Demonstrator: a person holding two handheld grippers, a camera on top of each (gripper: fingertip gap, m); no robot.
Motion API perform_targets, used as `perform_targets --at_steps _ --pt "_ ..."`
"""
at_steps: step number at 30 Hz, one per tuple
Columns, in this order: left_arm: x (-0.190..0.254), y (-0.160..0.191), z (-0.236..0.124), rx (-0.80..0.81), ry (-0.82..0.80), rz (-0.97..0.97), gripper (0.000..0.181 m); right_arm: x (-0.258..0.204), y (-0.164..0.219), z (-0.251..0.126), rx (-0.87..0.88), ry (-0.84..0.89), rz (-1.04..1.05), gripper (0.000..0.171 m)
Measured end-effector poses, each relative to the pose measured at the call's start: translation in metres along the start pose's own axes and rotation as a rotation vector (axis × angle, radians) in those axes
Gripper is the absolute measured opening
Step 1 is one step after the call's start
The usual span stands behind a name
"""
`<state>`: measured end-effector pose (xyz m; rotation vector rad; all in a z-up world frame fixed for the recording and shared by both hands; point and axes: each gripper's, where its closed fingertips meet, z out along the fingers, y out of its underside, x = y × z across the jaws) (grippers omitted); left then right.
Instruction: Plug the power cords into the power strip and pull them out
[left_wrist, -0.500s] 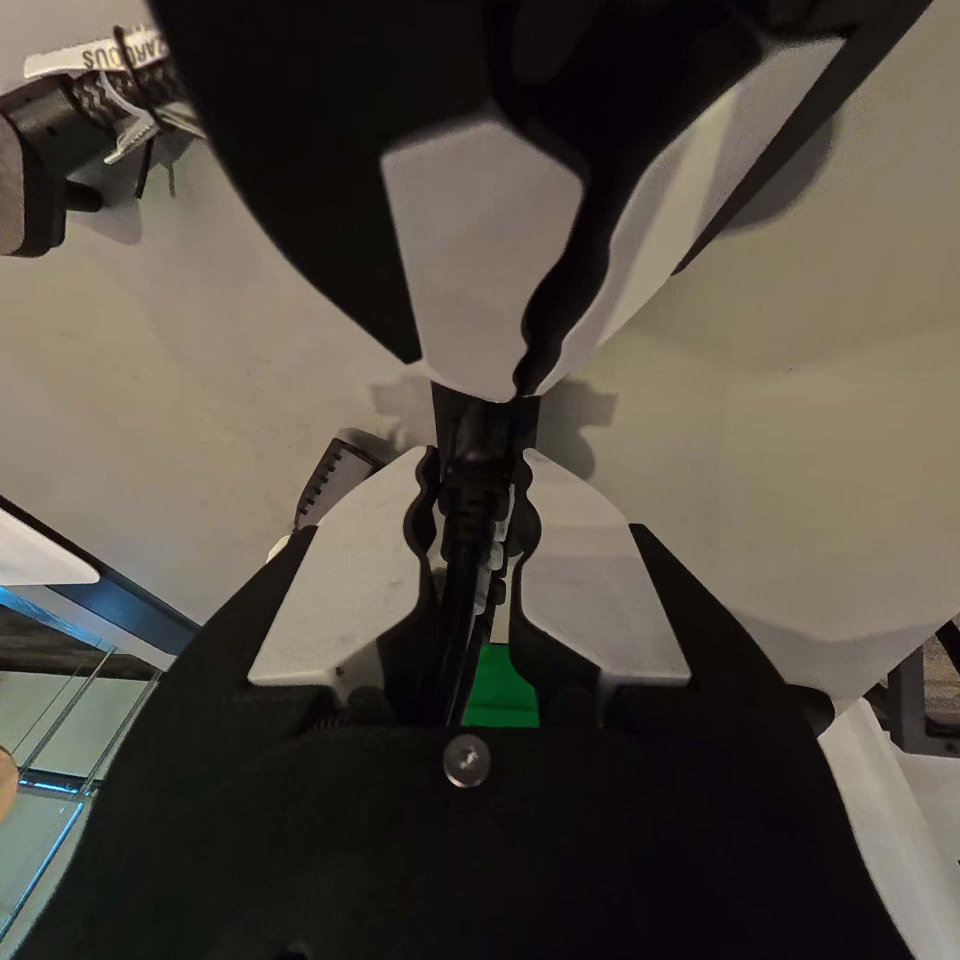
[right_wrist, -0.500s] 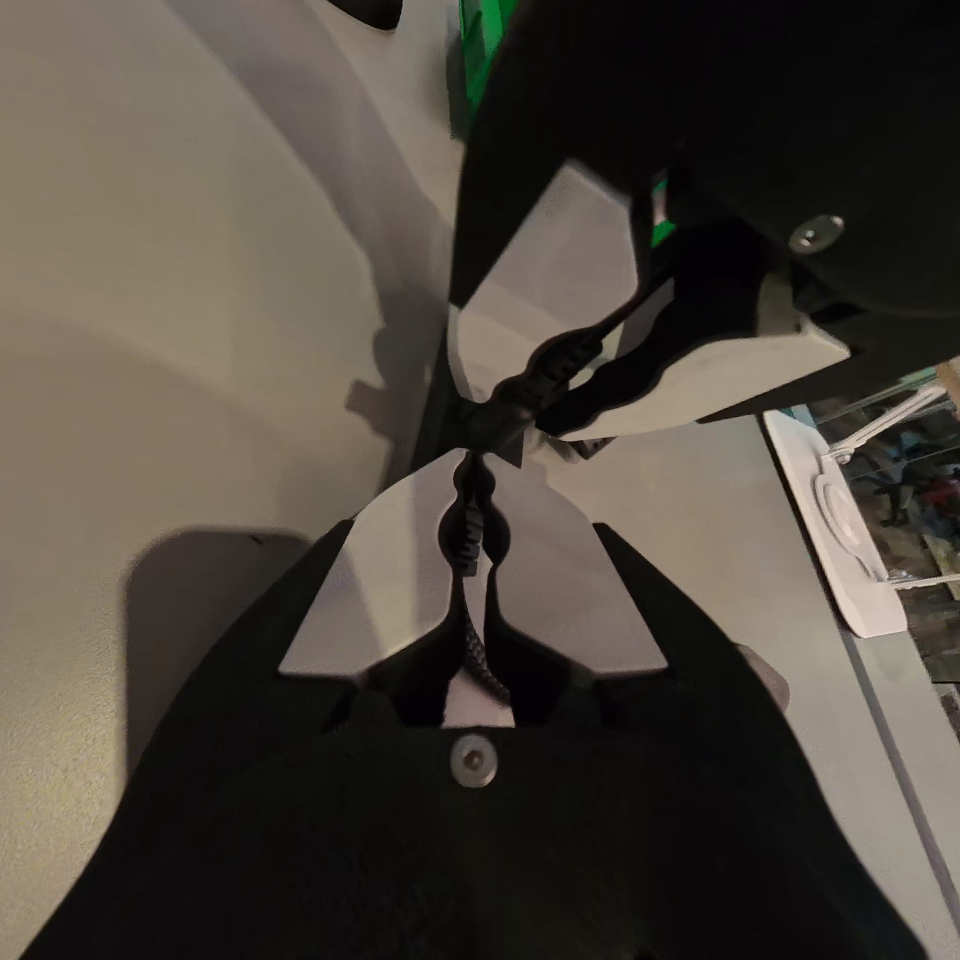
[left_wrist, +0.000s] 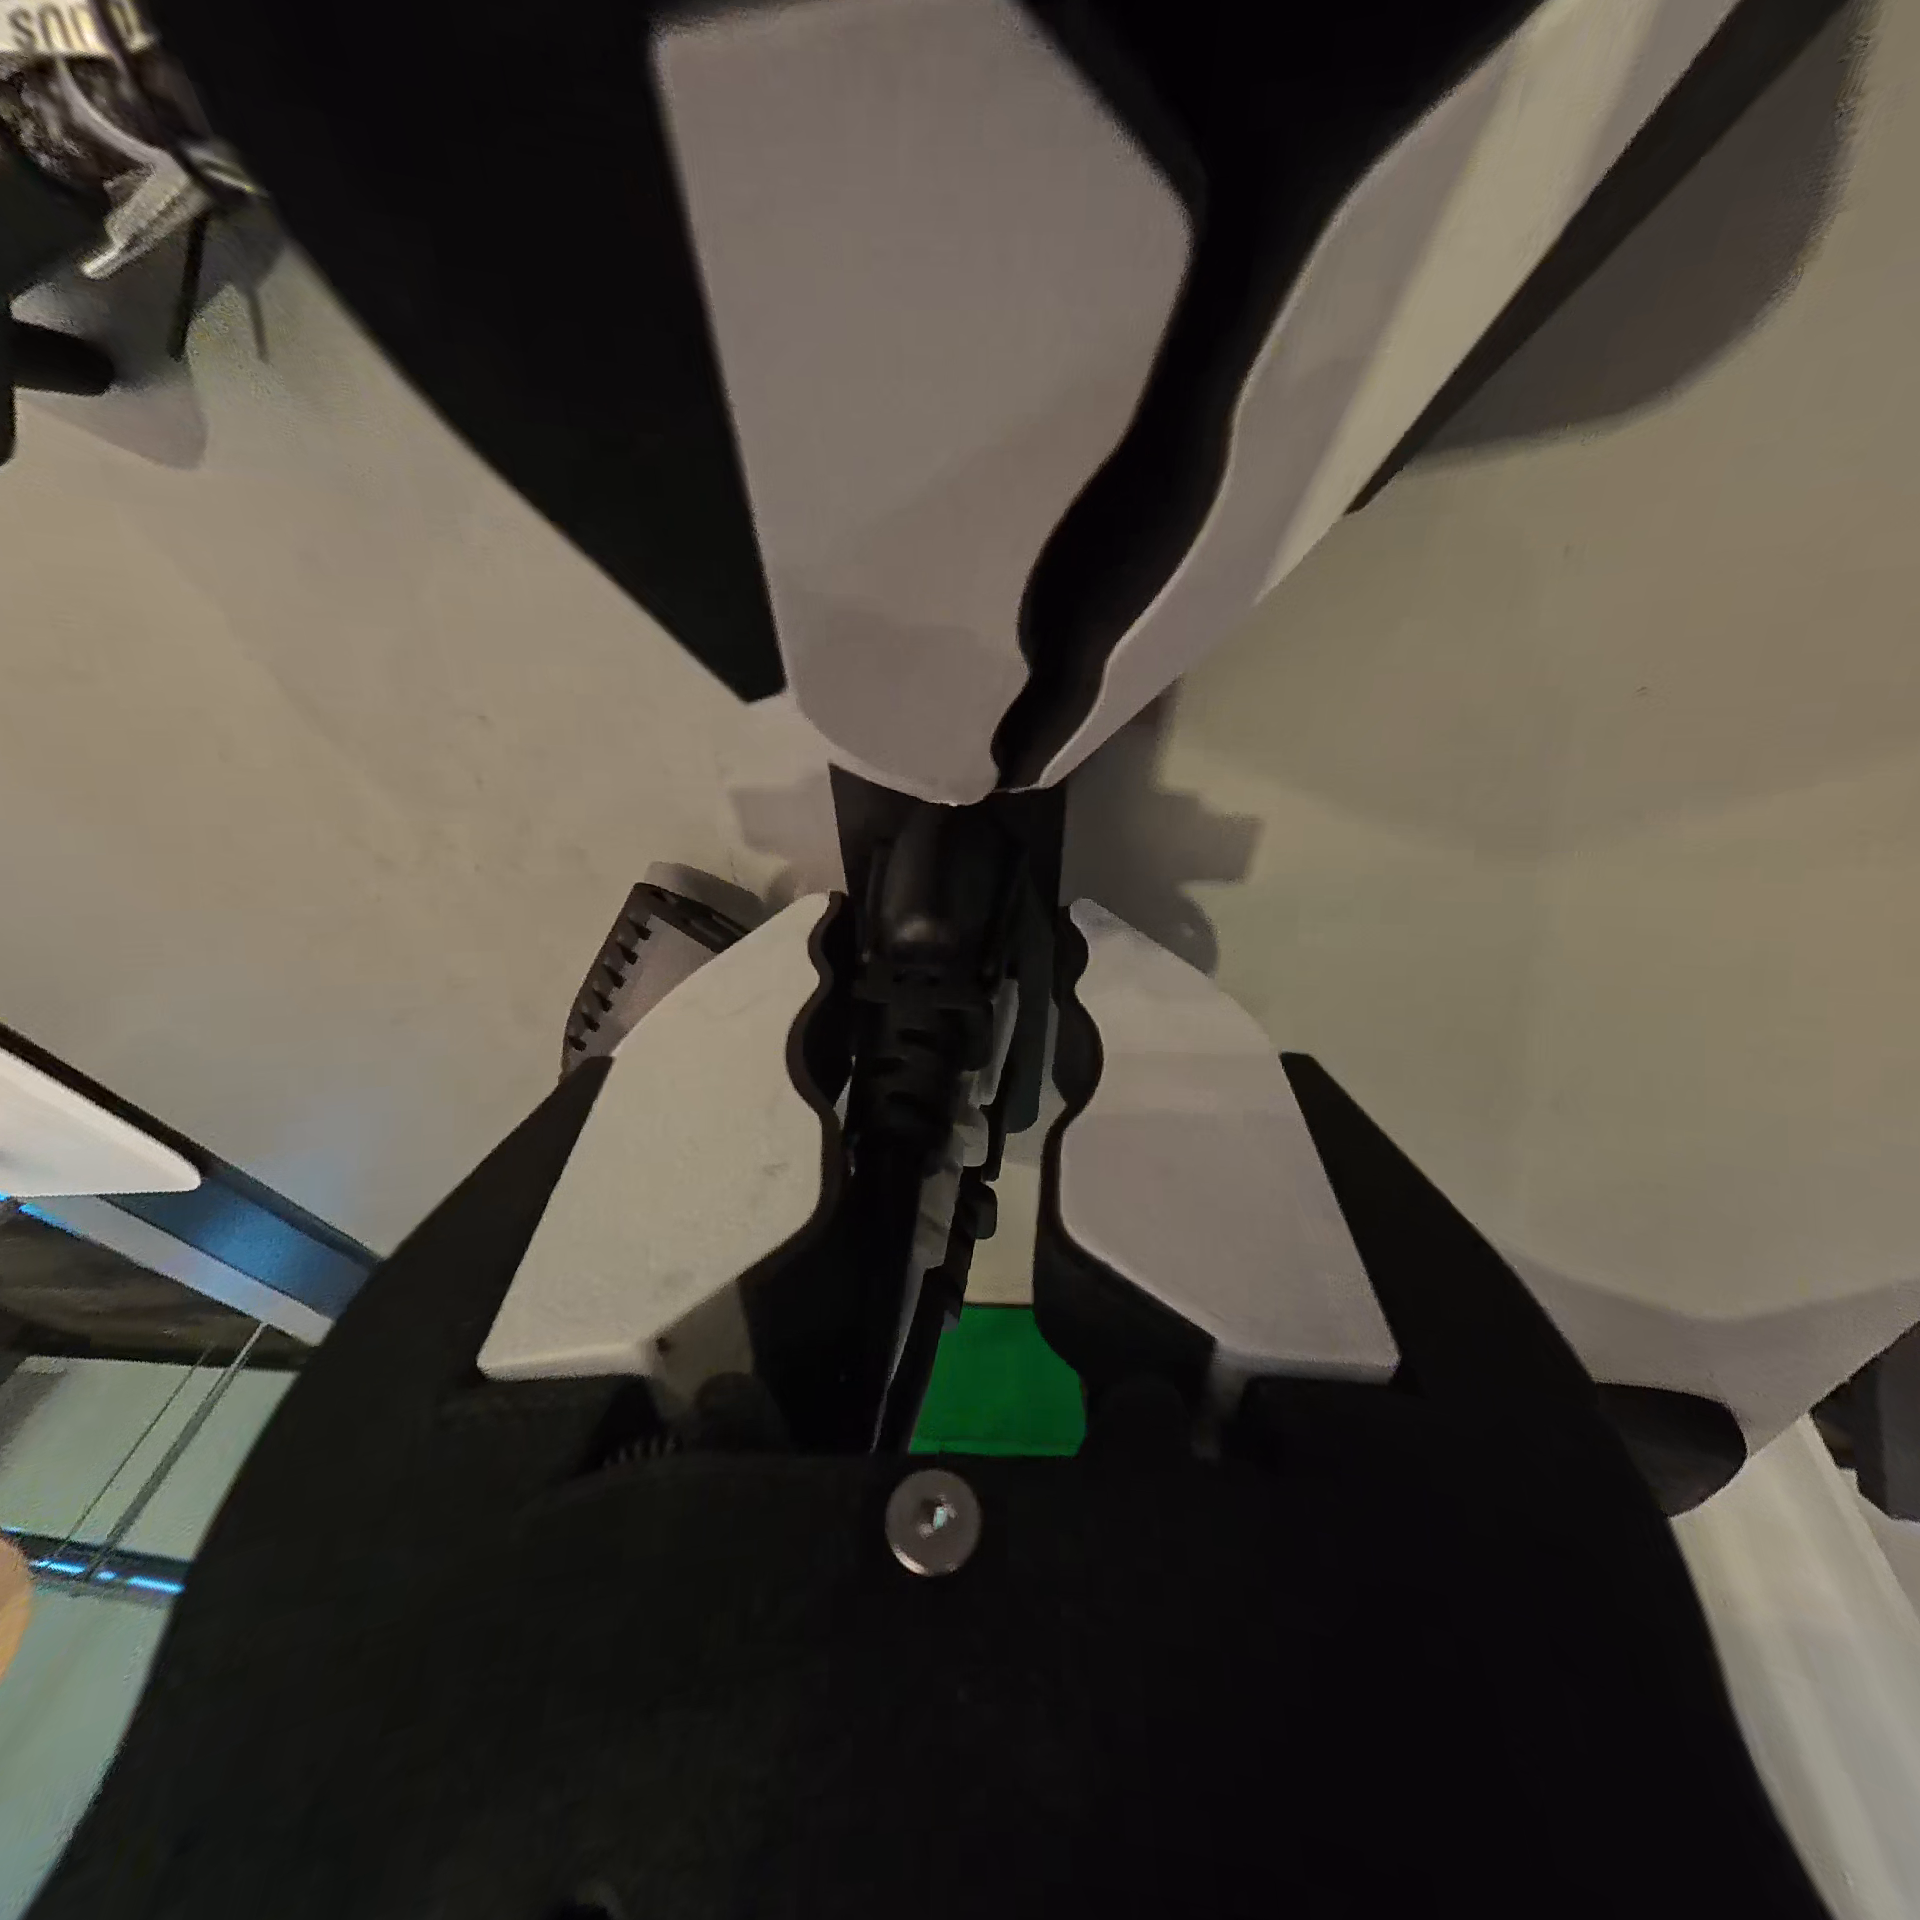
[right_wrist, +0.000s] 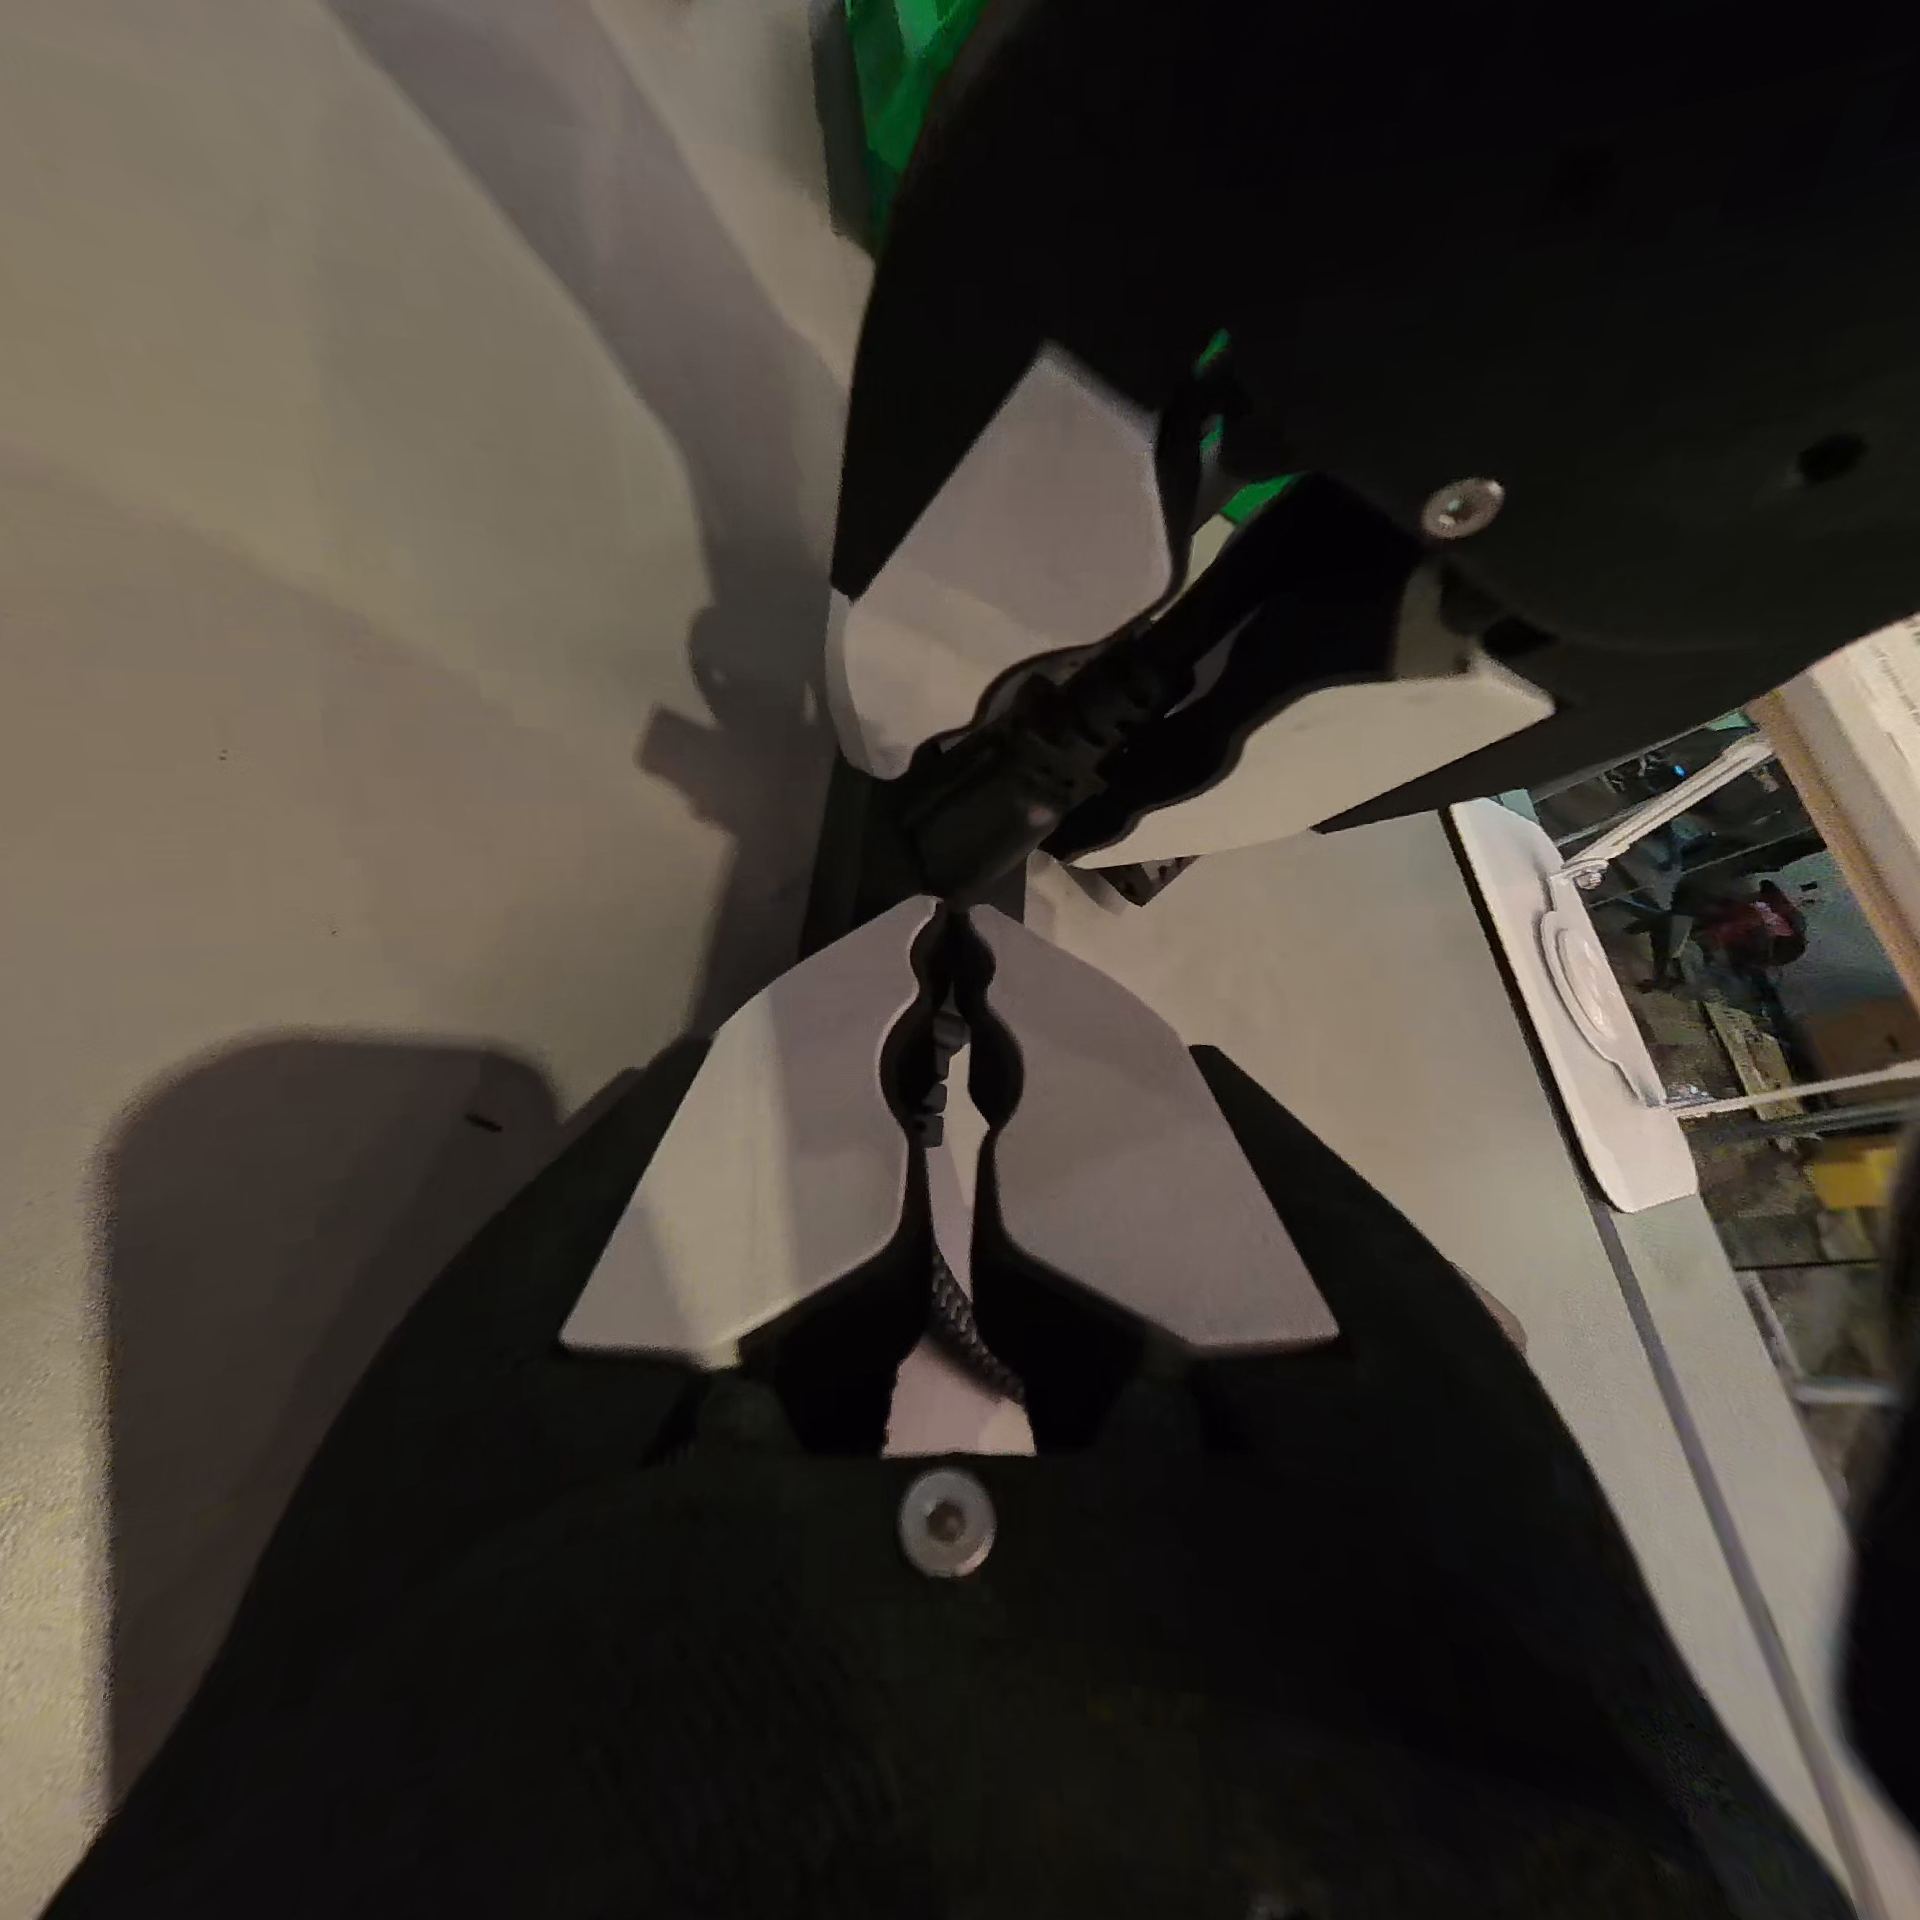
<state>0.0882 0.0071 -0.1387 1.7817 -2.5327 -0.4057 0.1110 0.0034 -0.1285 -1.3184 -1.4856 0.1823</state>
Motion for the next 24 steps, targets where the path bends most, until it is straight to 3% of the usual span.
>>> perform_targets --at_steps 24 --pt "-0.0013 -0.0003 -0.0047 0.041 -0.005 -0.003 0.024 -0.0055 -0.0018 0.0031 -0.053 0.005 0.071 0.004"
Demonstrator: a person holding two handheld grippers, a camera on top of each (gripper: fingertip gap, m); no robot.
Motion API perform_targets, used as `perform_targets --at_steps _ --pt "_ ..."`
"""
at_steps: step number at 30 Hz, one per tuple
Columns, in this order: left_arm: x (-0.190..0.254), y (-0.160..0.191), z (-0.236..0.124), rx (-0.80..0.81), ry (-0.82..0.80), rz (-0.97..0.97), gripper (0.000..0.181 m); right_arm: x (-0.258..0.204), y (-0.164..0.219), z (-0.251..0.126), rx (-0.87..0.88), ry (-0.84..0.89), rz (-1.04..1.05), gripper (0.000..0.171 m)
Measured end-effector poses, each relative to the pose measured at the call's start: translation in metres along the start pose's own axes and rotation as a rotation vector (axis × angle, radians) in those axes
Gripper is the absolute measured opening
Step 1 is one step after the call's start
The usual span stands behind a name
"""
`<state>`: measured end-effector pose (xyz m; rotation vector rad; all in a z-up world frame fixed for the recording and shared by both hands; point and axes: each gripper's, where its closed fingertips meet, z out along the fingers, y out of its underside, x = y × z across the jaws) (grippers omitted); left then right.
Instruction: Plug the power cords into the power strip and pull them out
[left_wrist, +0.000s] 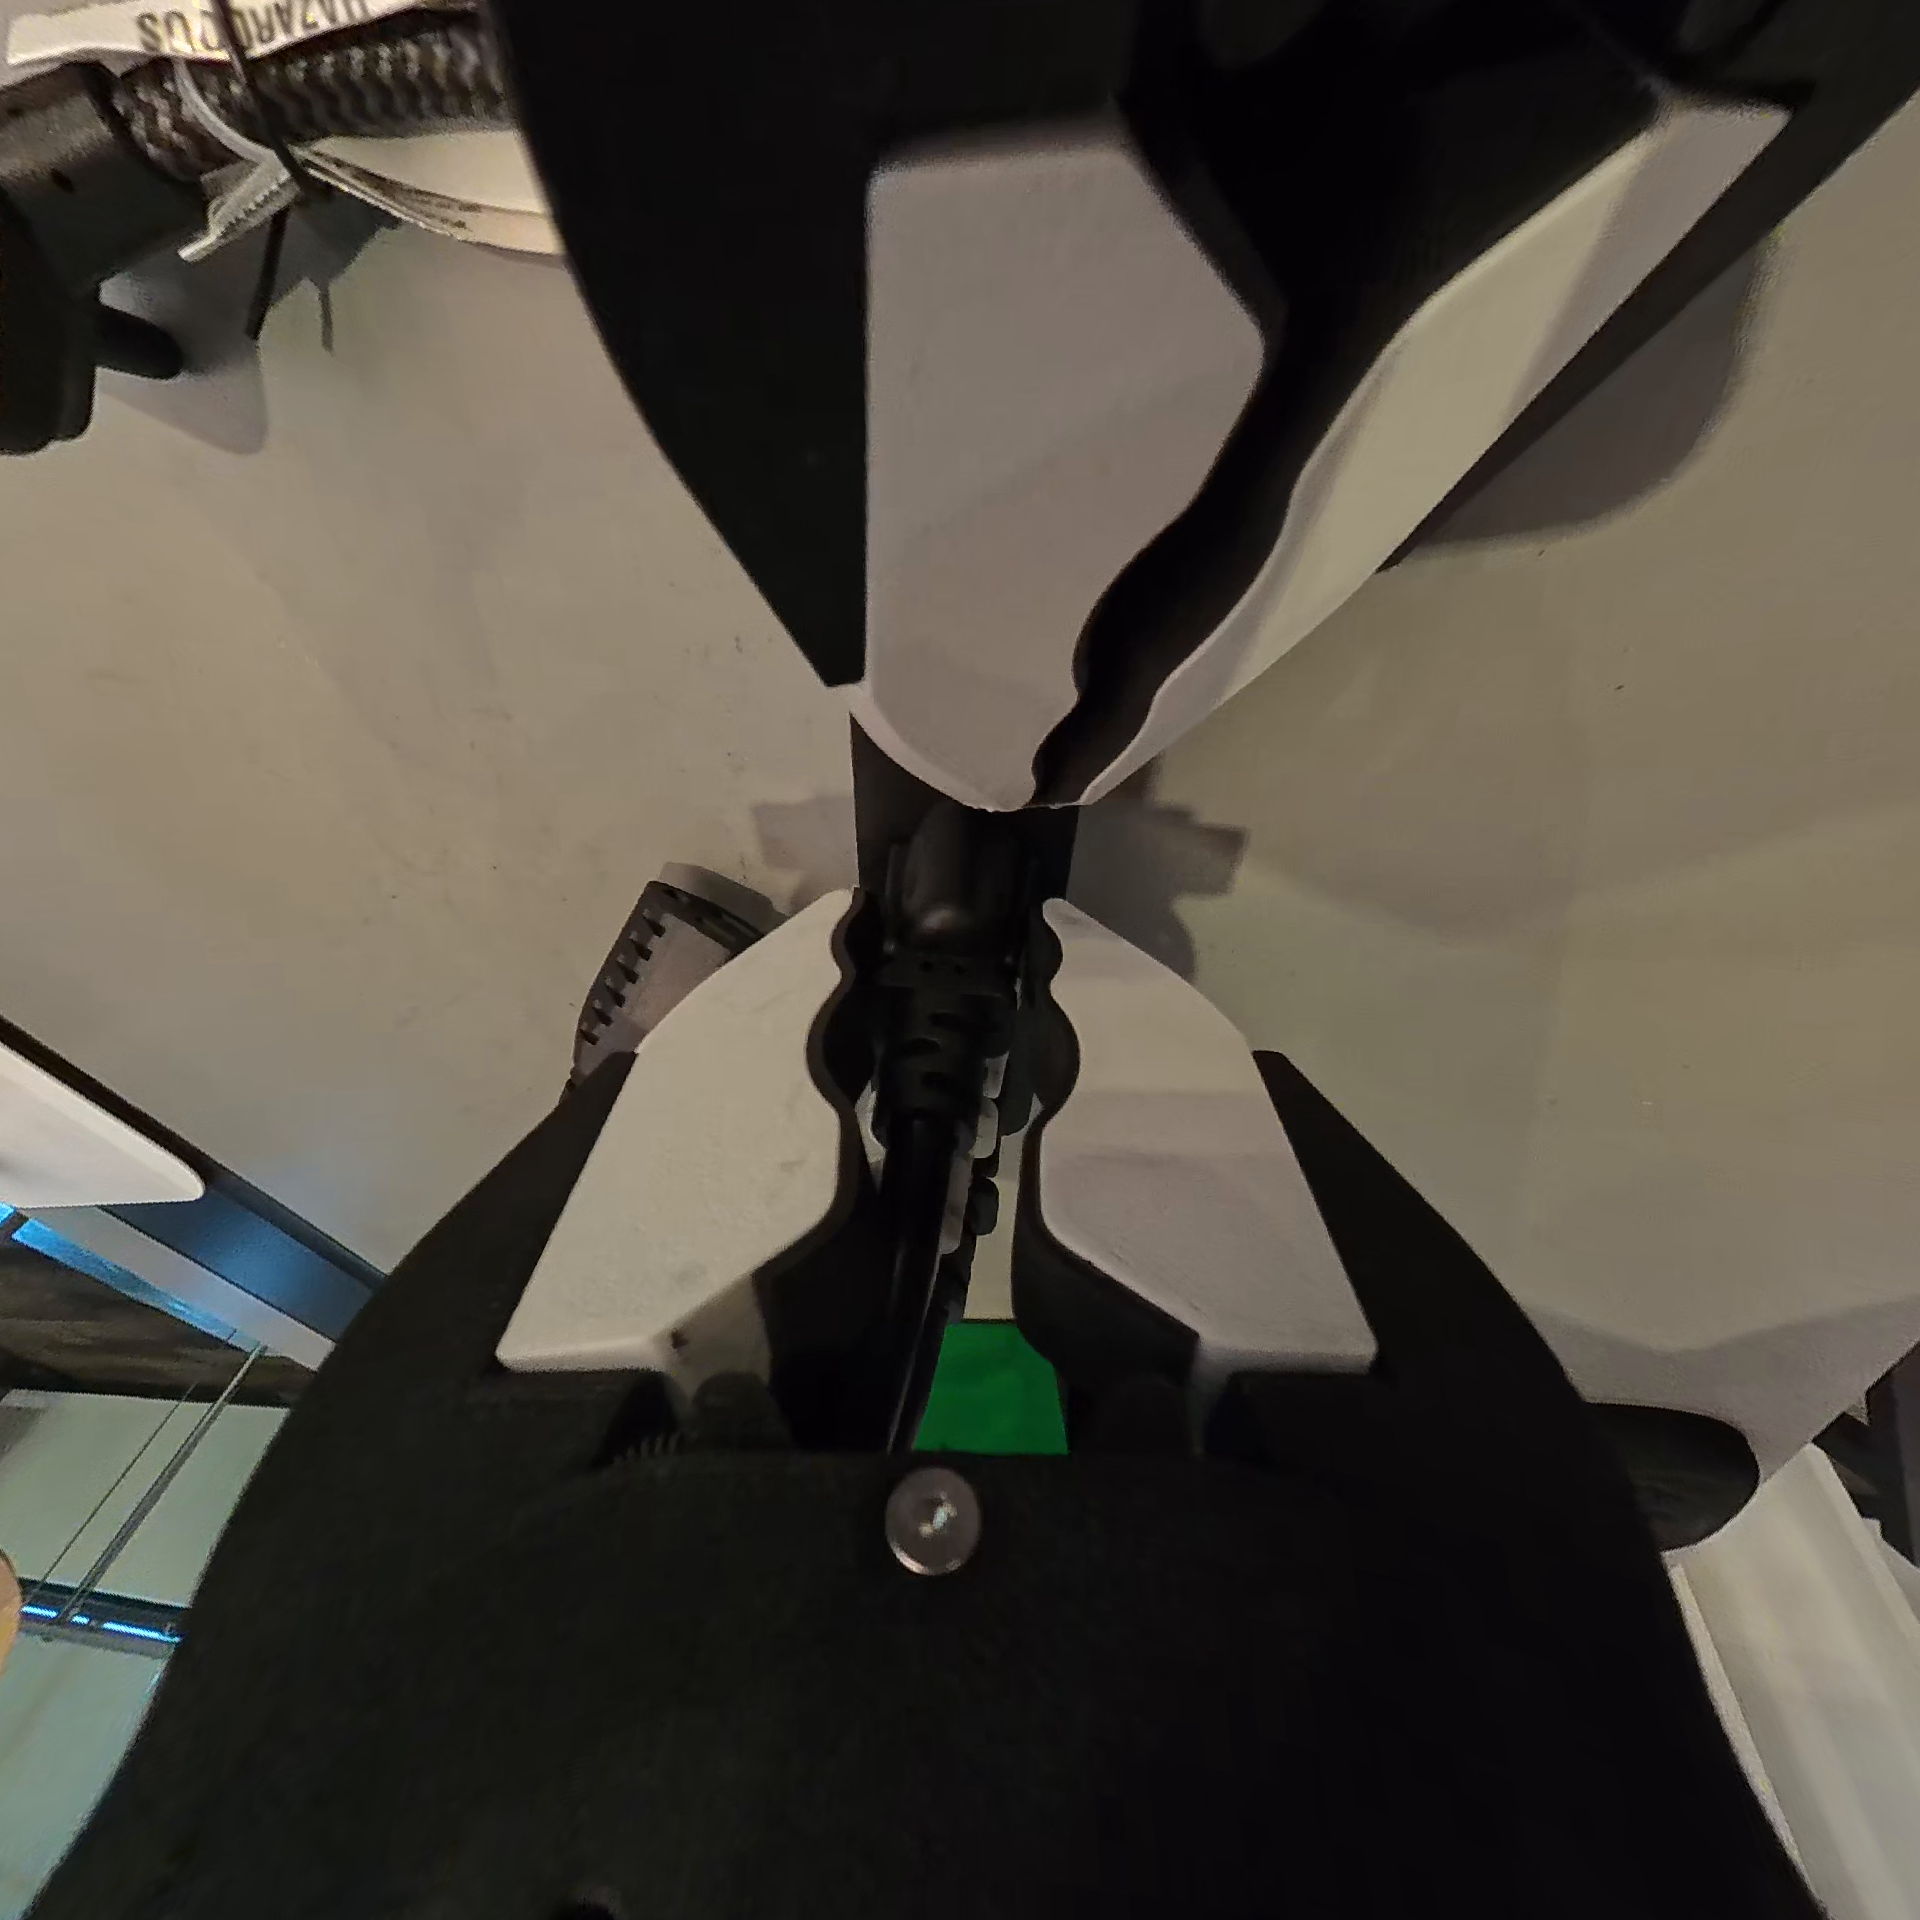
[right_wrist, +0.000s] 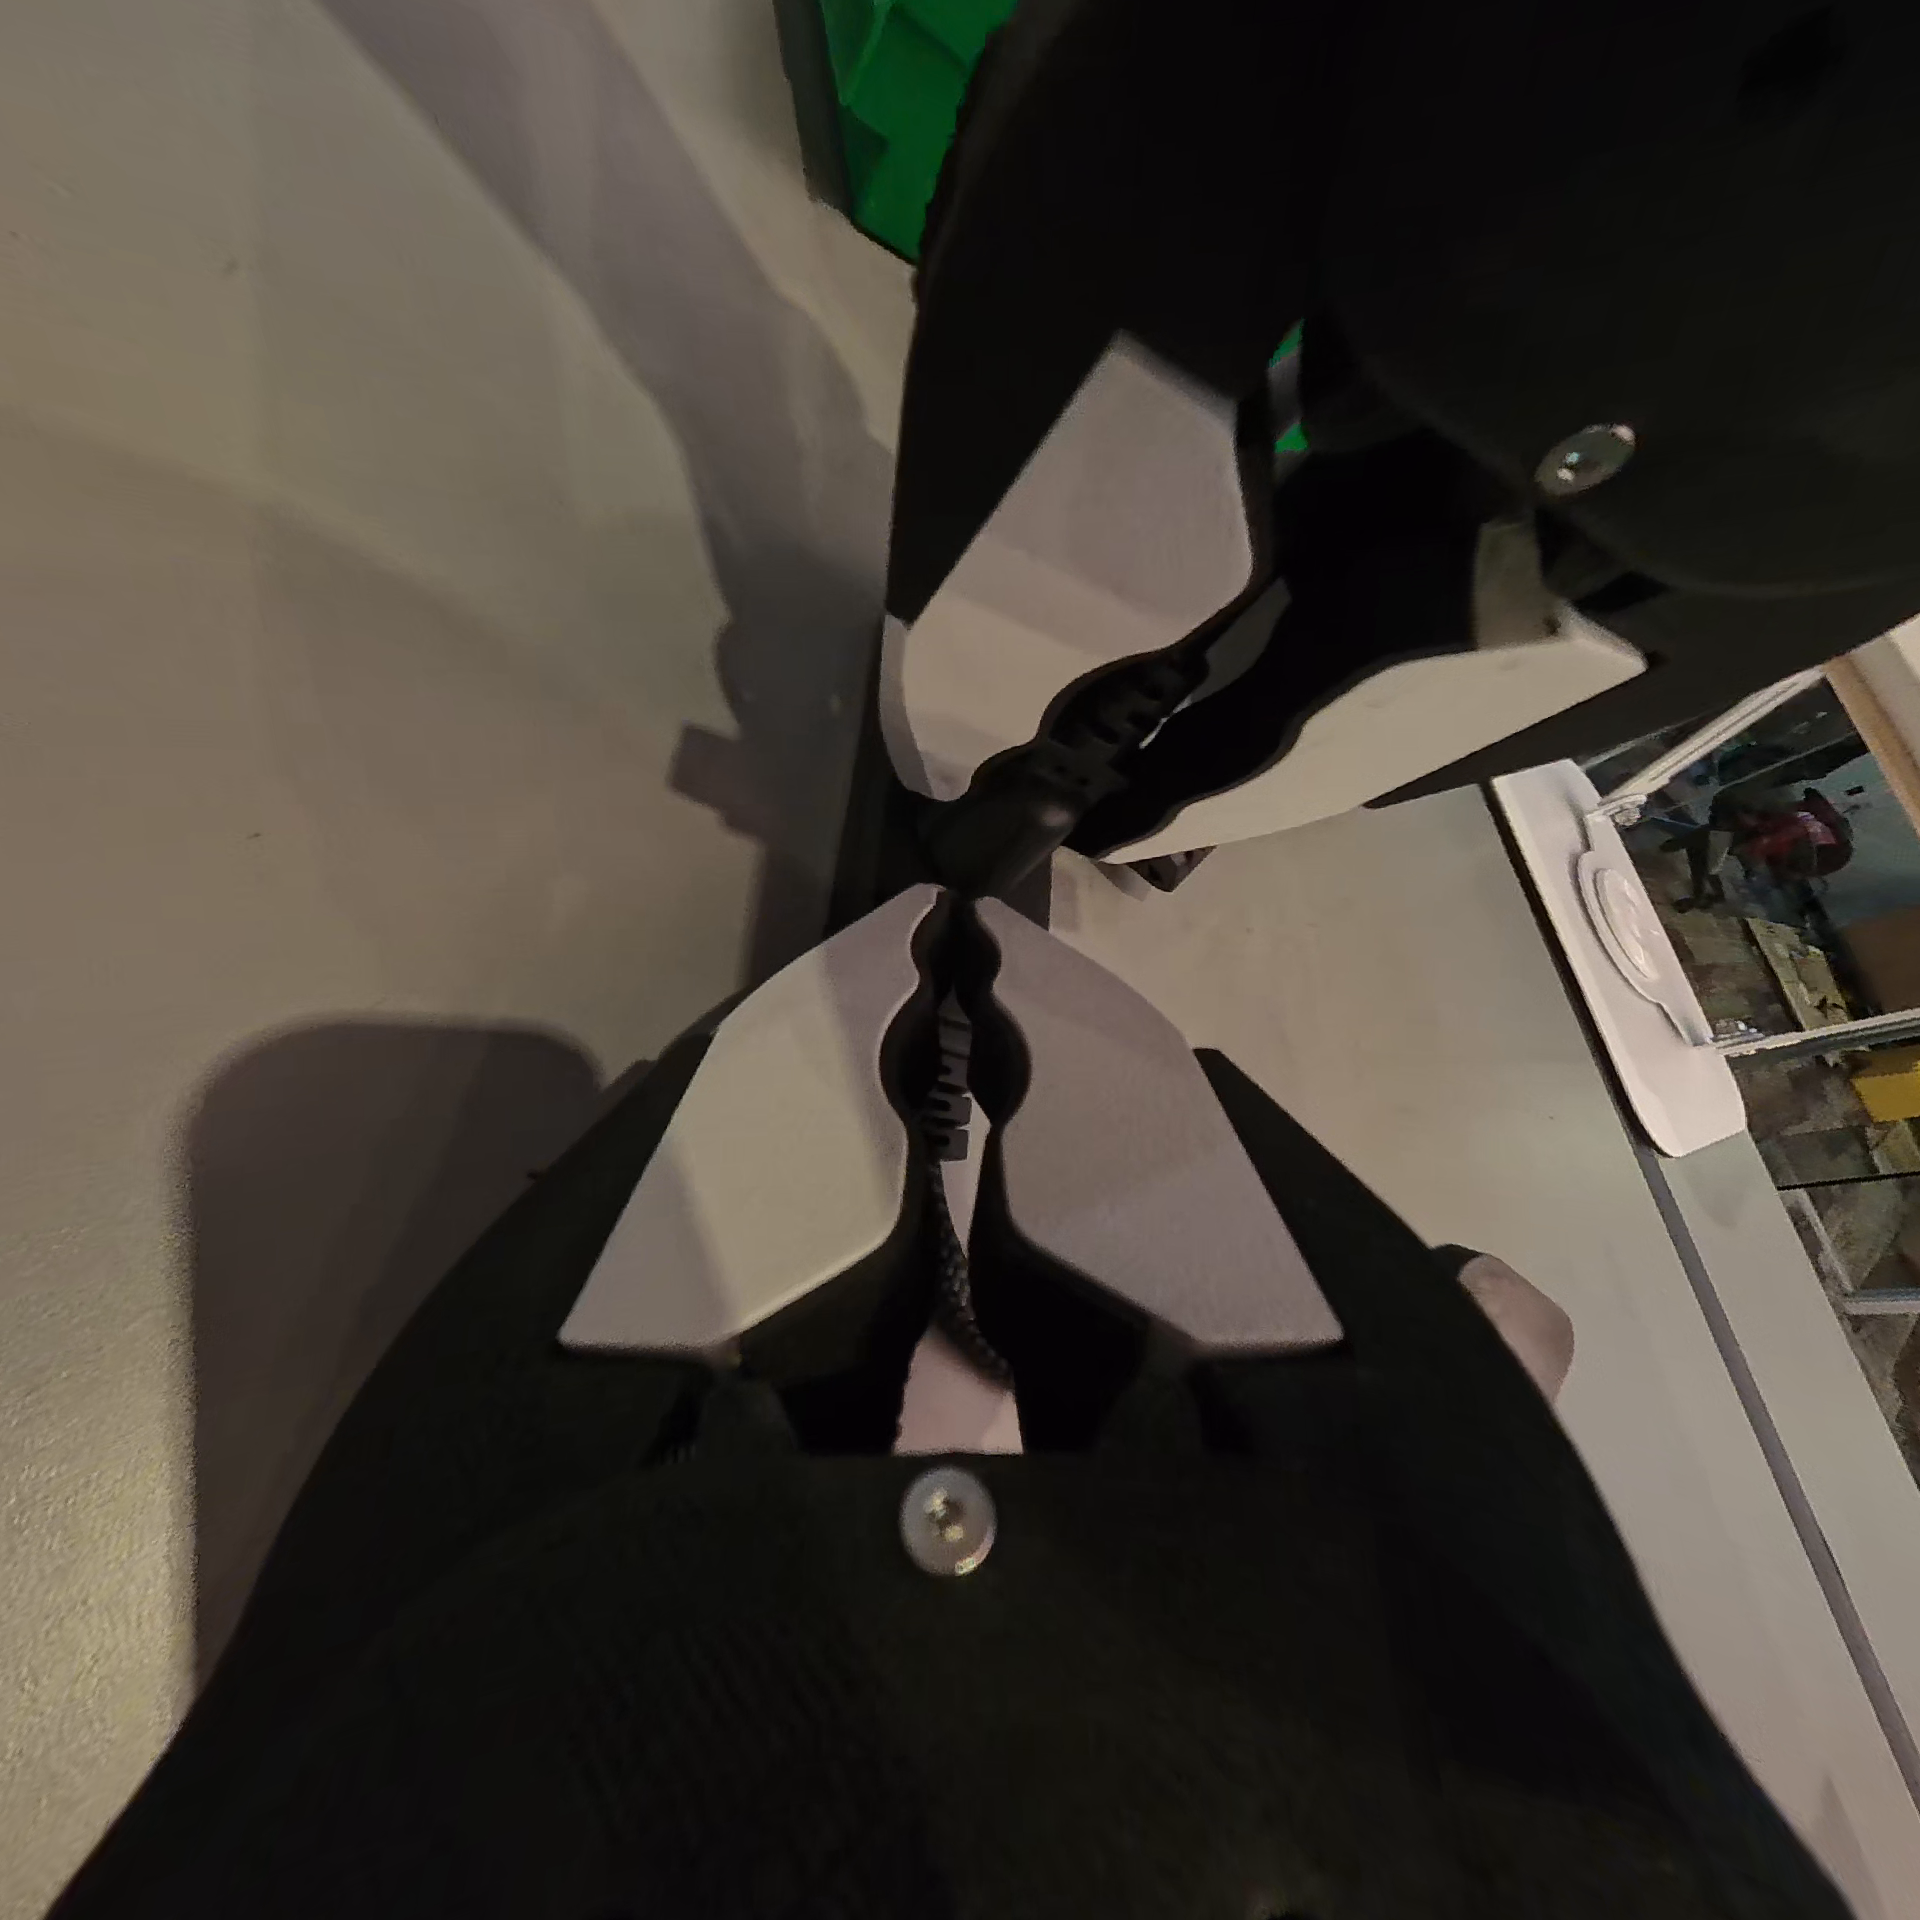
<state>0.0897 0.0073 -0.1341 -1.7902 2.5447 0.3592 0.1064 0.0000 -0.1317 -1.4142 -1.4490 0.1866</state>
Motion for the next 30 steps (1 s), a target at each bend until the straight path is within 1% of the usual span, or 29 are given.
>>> perform_targets --at_steps 21,30 --pt "0.0019 0.0039 -0.0055 -0.007 0.037 0.013 0.023 -0.0013 -0.0006 0.0019 -0.007 -0.007 0.007 0.006" --pt "0.0029 0.0048 -0.0072 -0.047 0.049 0.017 0.023 -0.0018 -0.0011 0.0022 -0.009 -0.017 0.022 0.006"
